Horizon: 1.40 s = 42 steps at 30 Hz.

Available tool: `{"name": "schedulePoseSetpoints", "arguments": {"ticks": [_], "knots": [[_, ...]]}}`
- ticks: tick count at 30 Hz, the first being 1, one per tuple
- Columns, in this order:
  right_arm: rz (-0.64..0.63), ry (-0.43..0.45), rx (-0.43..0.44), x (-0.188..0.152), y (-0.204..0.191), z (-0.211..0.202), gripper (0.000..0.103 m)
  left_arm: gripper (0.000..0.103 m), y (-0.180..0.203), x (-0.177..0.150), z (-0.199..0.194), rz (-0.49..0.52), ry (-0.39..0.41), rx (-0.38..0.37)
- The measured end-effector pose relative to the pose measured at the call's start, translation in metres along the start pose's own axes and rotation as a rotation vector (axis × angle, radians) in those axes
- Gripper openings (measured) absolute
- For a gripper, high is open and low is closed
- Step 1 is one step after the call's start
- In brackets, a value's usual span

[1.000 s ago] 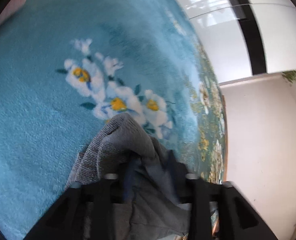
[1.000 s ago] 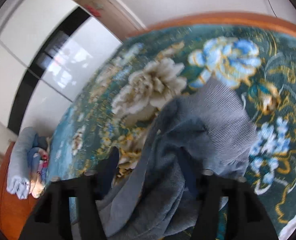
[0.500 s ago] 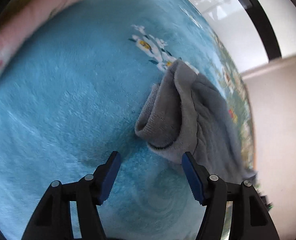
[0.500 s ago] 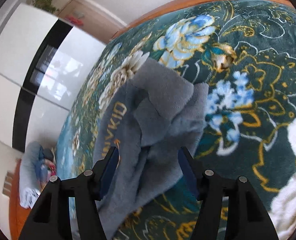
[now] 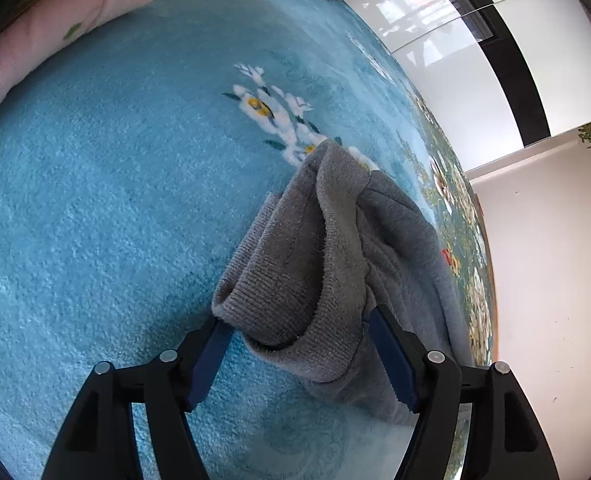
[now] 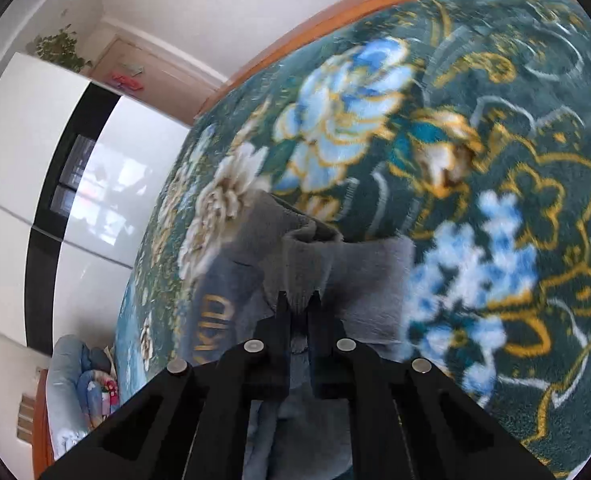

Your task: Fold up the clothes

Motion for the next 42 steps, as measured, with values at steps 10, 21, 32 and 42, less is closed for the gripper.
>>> {"name": "schedulePoseSetpoints", "arguments": {"ticks": [10, 21, 32, 42], "knots": [[-0.059, -0.072, -0.116, 0.006, 0.02, -0.018, 0.011, 0.077, 0.003, -0.001, 0.005, 0.007, 0.005, -0.011], [-0.013, -0.049, -0.159, 0.002, 0.042, -0.006, 0.041, 0.084, 0.011, -0.004, 0.009, 0.022, 0.0, -0.026], [-0.056, 0.031, 0.019, 0.008, -0.009, -0.035, 0.013, 0.071, 0.011, 0.006, 0.013, -0.063, 0.004, 0.011], [-0.106, 0.075, 0.125, 0.014, -0.064, -0.102, 0.012, 0.021, 0.045, 0.02, -0.039, 0.042, 0.06, -0.044]]}}
Point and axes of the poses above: each gripper's, at about its wrist camera, not at the fingertips, and z roughly the way its jaws point, y to its right, x to its top, the point moved 4 cm from there along z, roughly the way its jaws point, and after that the axes turned 5 degrees about x, right-handed, at the moved point
